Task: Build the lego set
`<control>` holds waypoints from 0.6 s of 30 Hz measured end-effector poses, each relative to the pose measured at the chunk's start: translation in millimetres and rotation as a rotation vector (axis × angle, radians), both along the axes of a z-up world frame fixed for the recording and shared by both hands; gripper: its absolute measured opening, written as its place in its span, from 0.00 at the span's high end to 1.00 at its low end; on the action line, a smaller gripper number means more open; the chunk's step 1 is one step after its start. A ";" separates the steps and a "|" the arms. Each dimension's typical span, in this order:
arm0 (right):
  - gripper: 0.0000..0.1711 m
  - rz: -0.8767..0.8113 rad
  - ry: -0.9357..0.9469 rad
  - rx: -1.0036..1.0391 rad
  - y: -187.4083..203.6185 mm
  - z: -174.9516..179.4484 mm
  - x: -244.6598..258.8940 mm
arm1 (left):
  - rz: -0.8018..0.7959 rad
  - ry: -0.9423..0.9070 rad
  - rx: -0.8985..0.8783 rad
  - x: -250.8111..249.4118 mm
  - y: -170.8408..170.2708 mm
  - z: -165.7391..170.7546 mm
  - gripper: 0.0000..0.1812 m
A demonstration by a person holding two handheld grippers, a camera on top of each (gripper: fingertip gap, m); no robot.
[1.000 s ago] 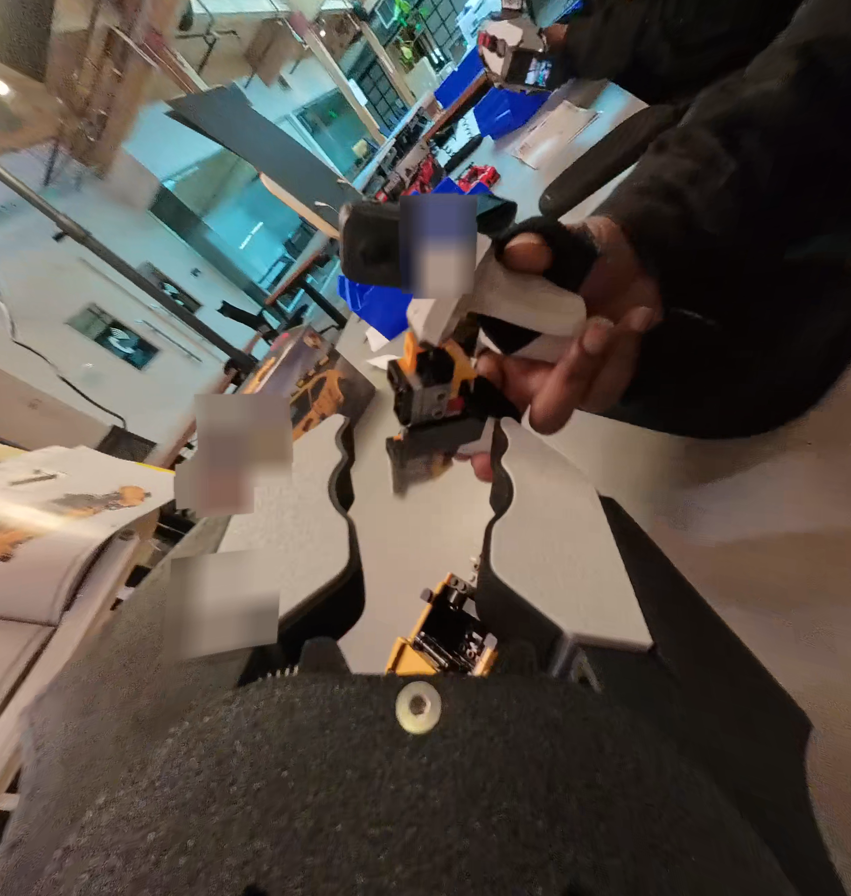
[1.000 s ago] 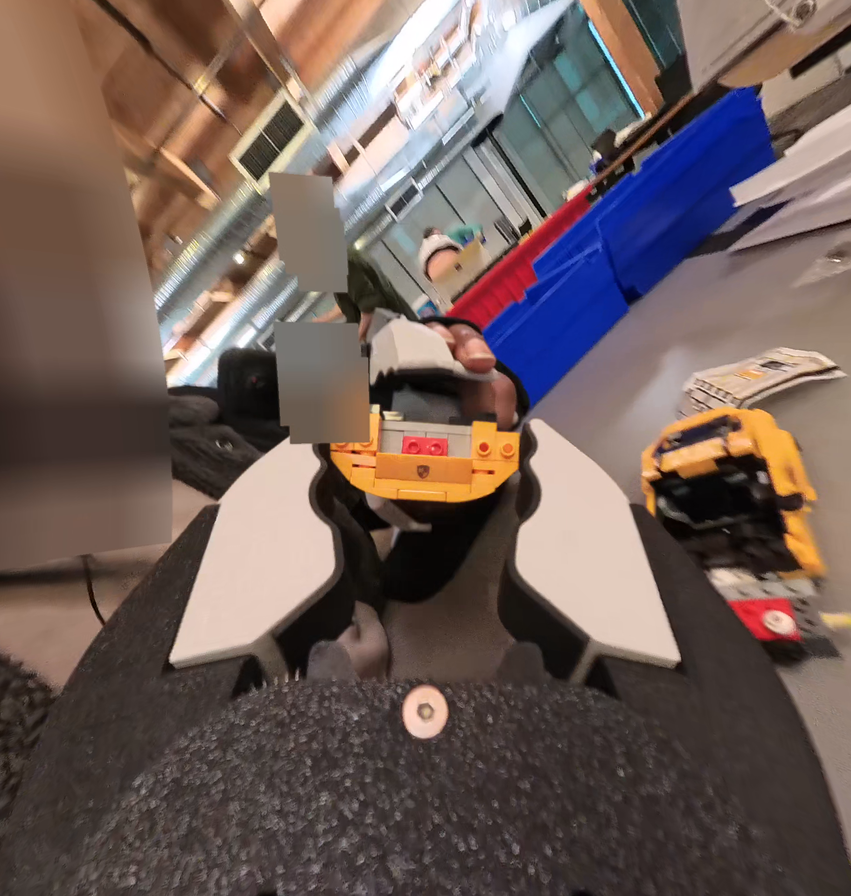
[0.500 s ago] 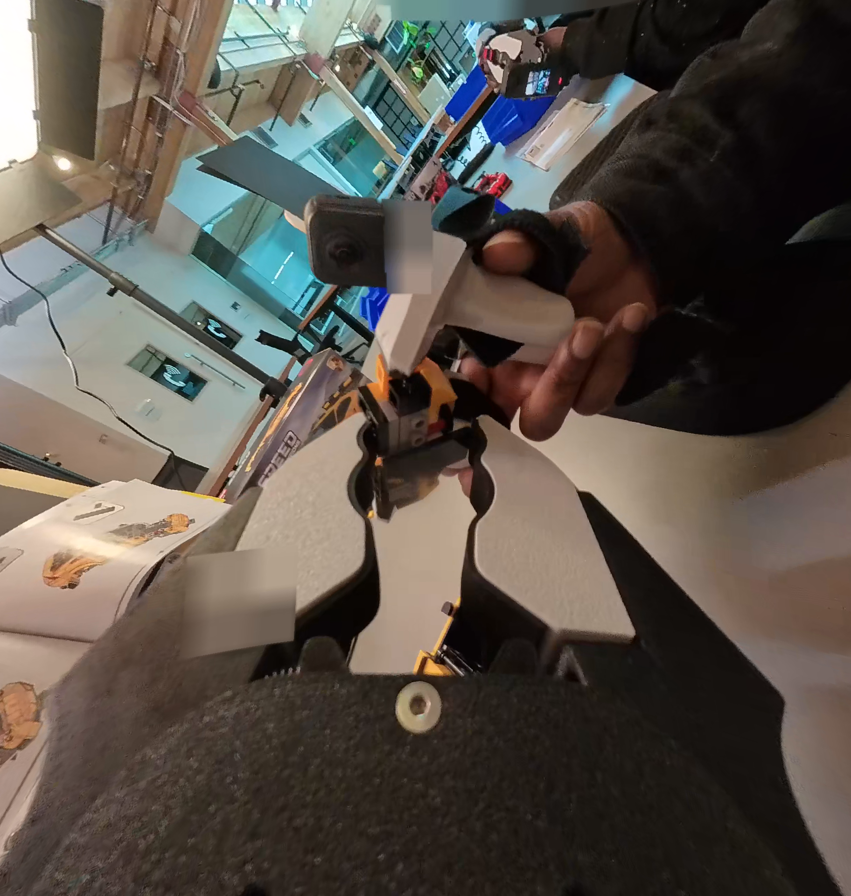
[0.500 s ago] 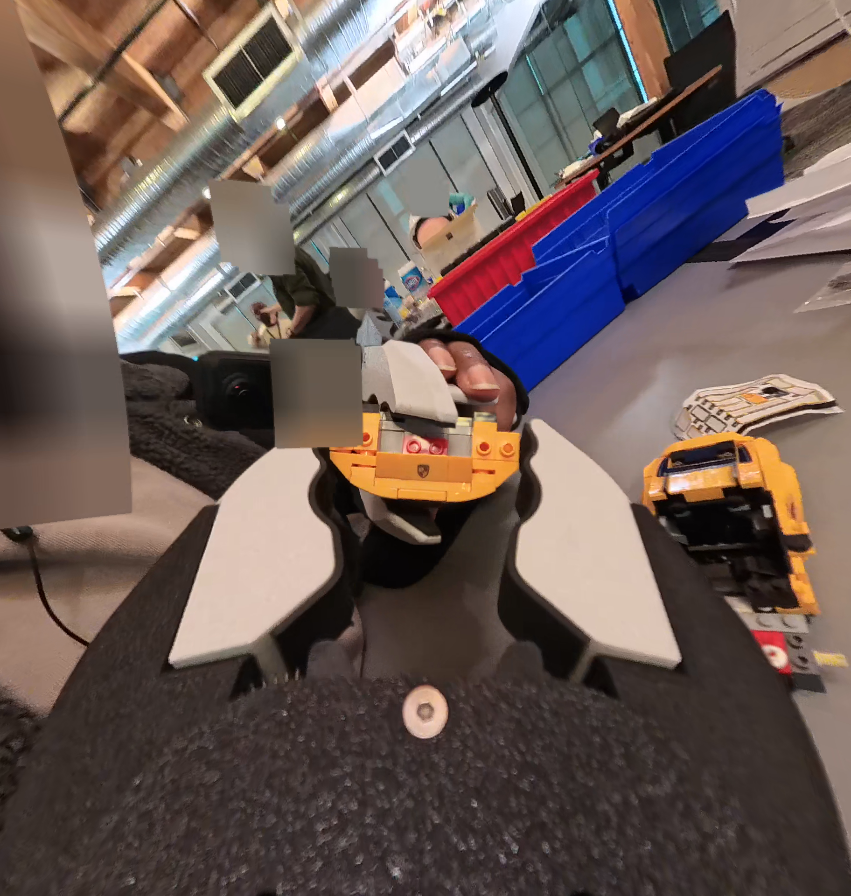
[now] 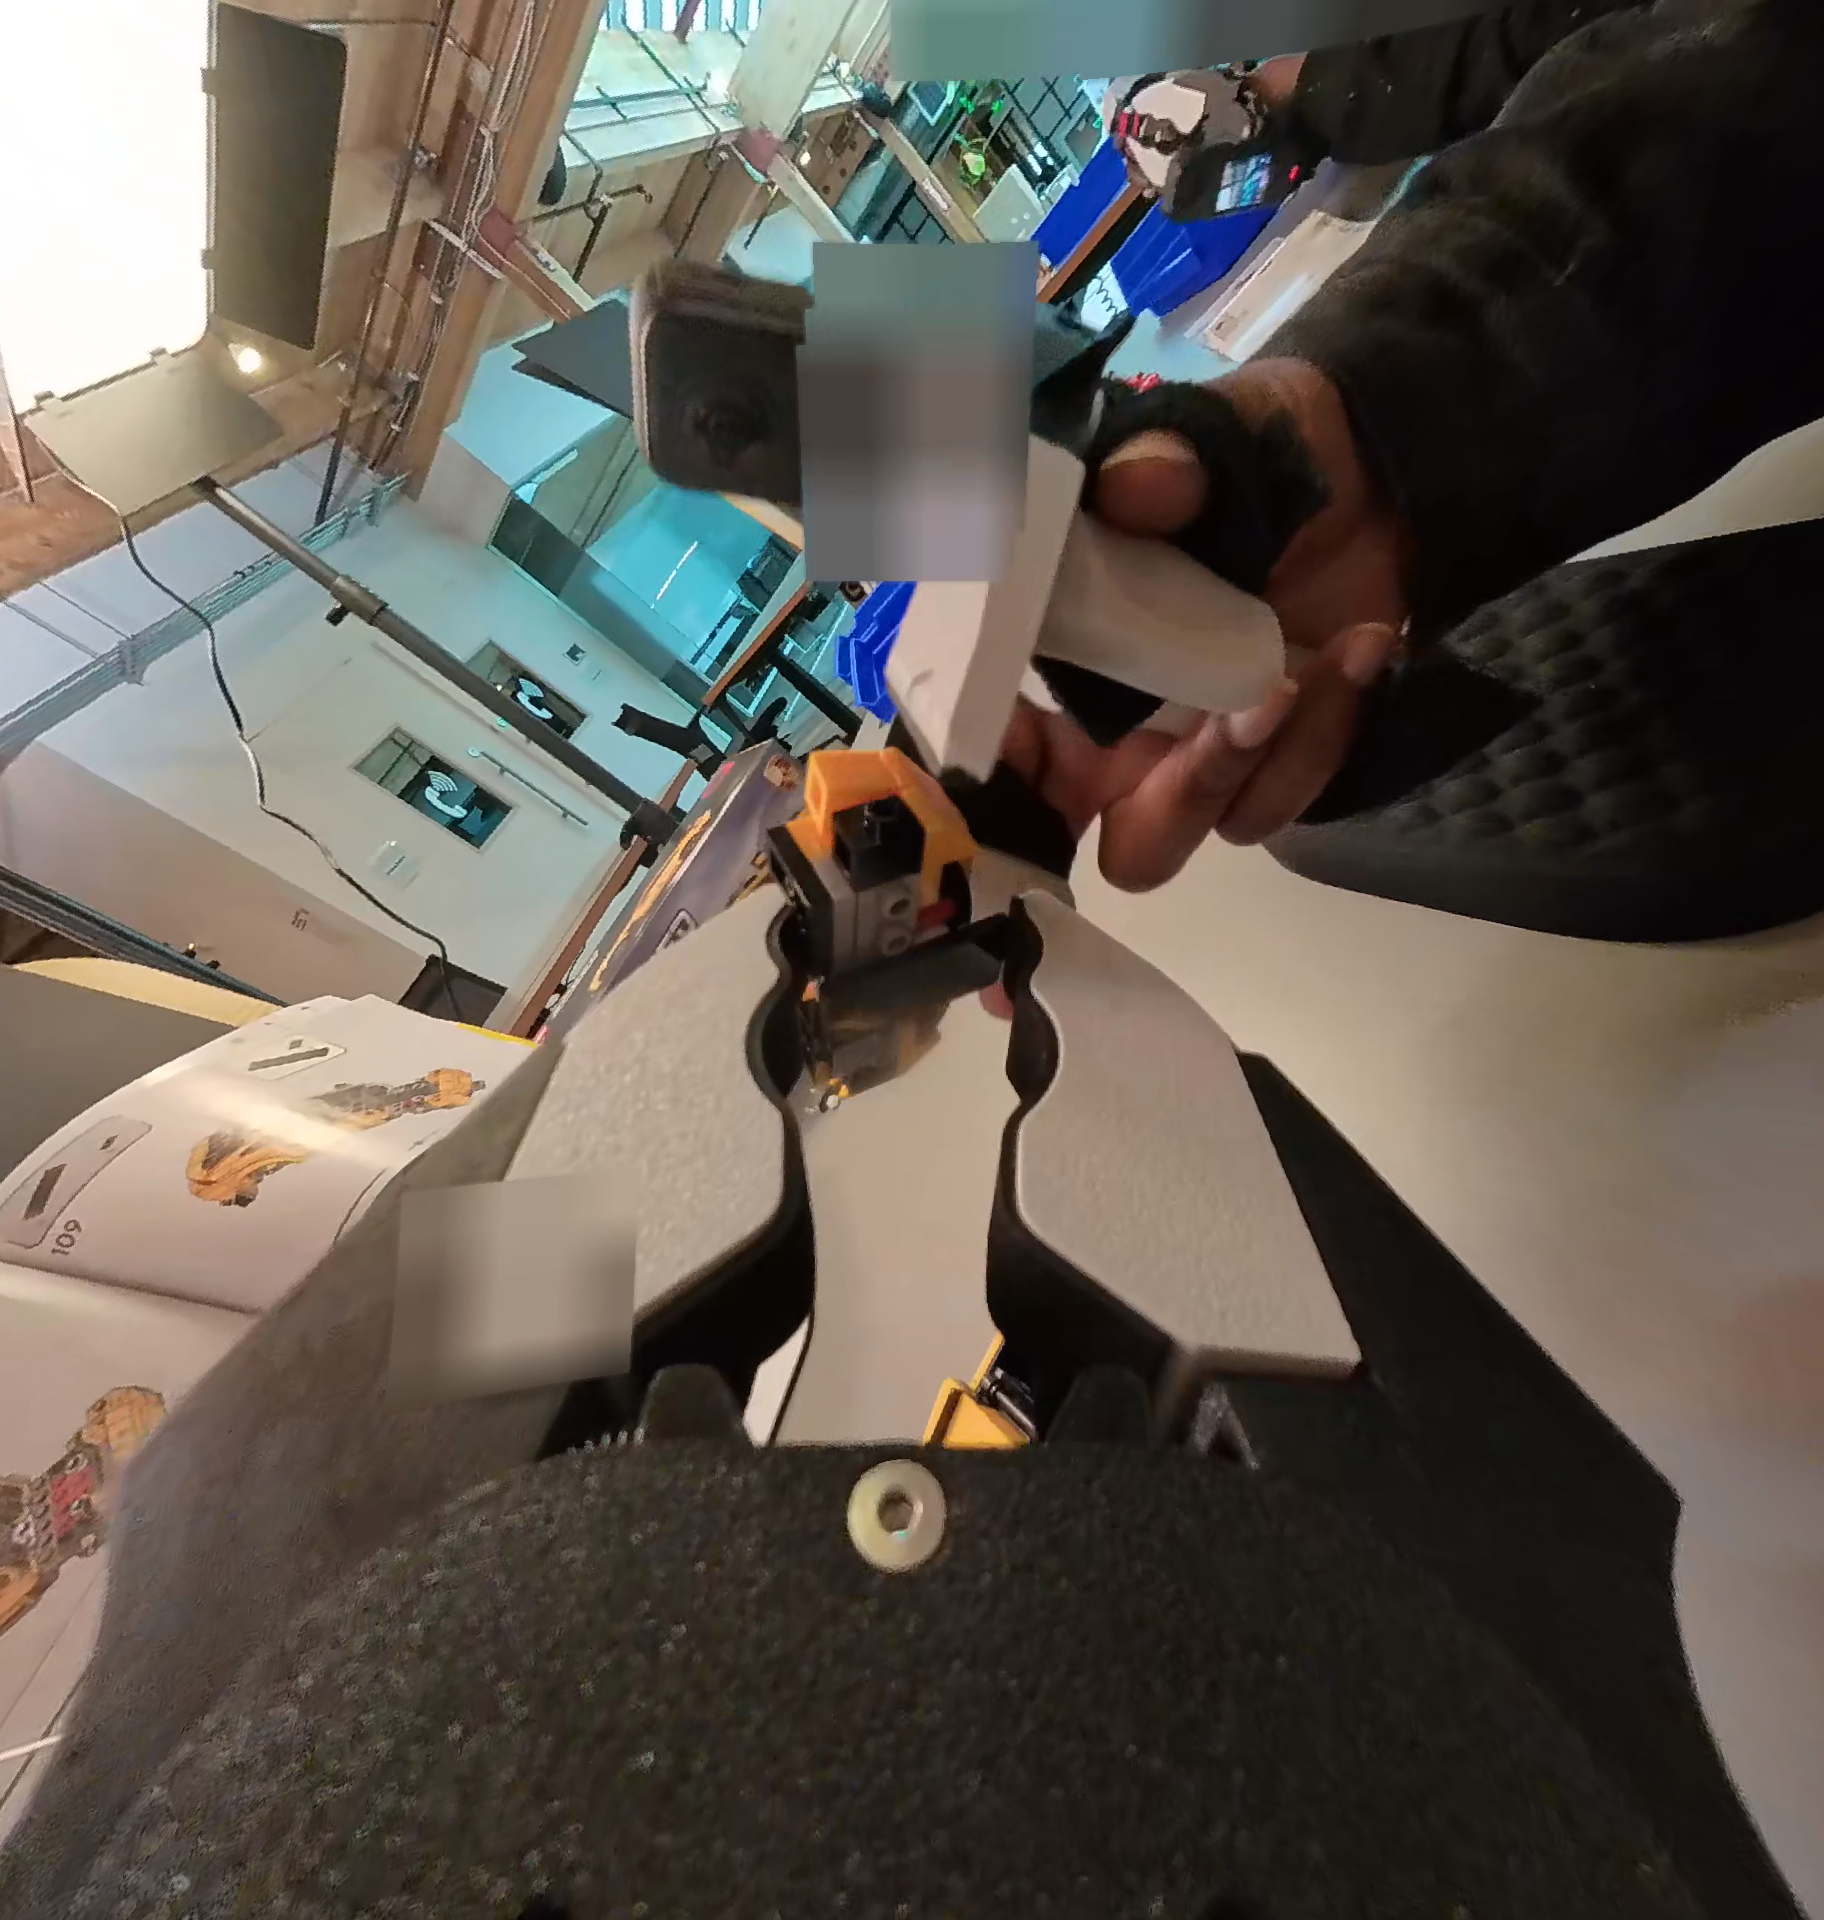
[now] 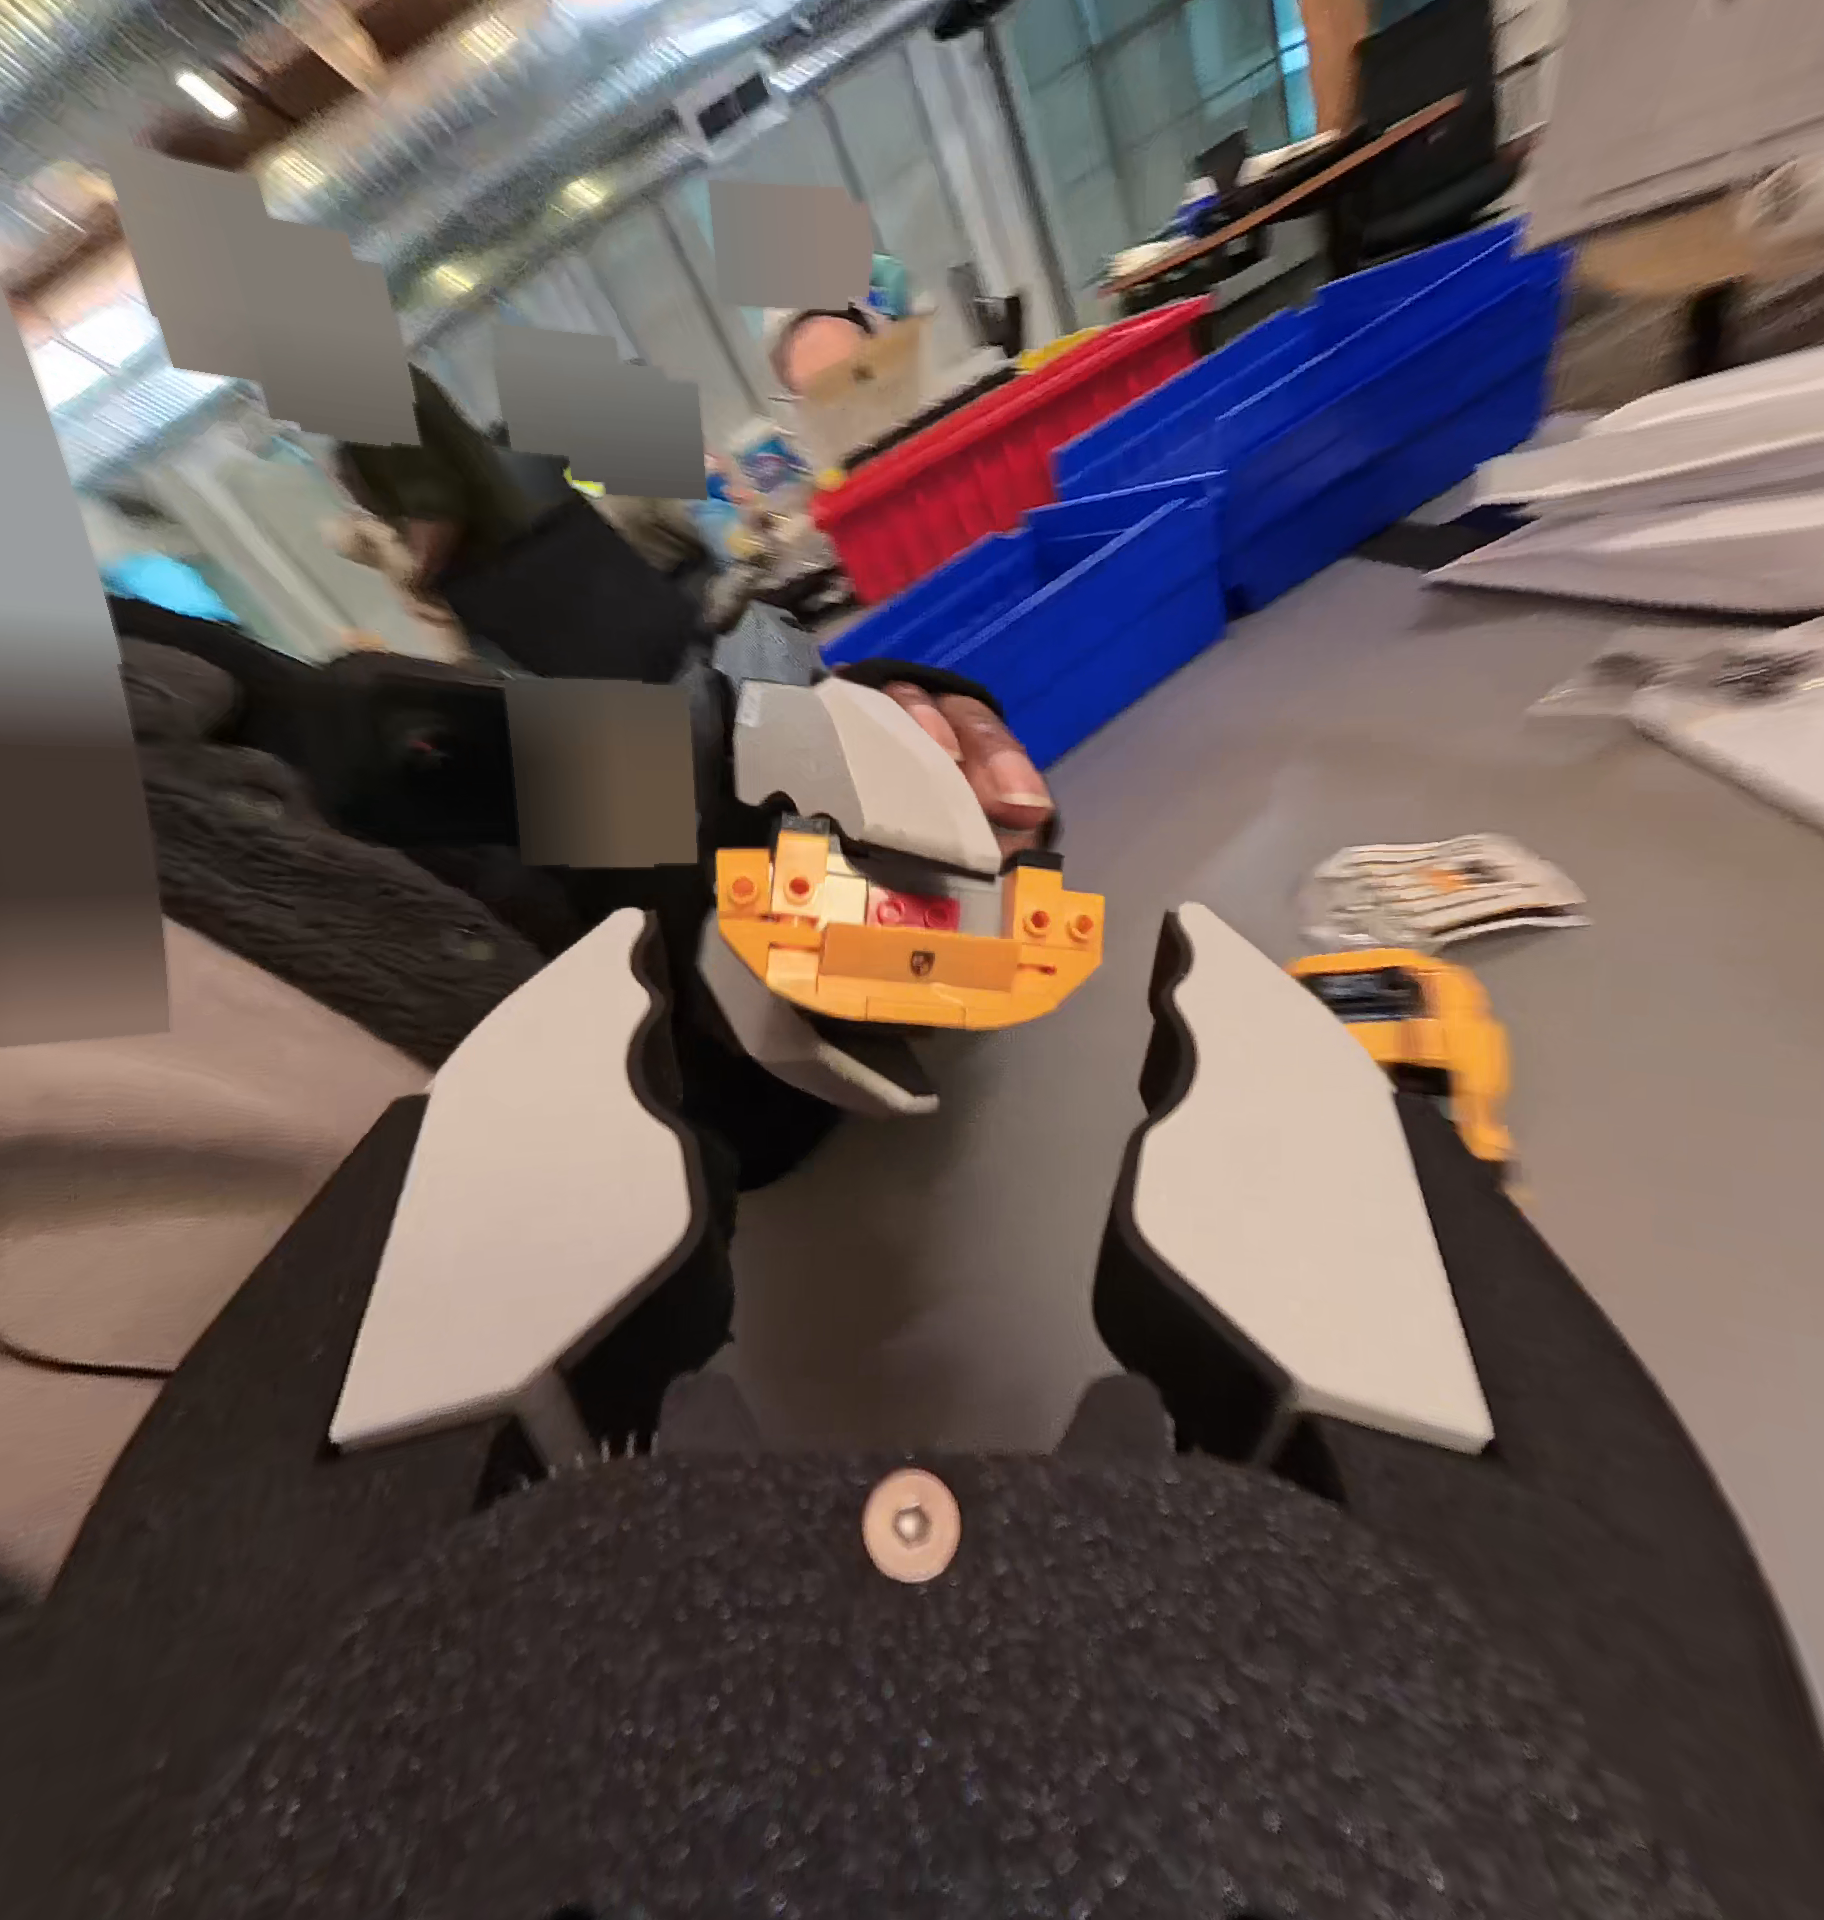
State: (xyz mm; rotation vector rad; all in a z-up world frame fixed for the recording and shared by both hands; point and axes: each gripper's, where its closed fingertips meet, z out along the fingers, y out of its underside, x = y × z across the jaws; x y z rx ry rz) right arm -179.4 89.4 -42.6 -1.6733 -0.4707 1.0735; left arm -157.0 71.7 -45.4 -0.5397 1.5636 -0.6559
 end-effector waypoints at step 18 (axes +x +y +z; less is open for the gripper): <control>0.85 -0.489 -0.750 0.295 22.3 -14.7 14.7 | 0.241 0.274 -0.139 12.5 41.9 -37.4 0.80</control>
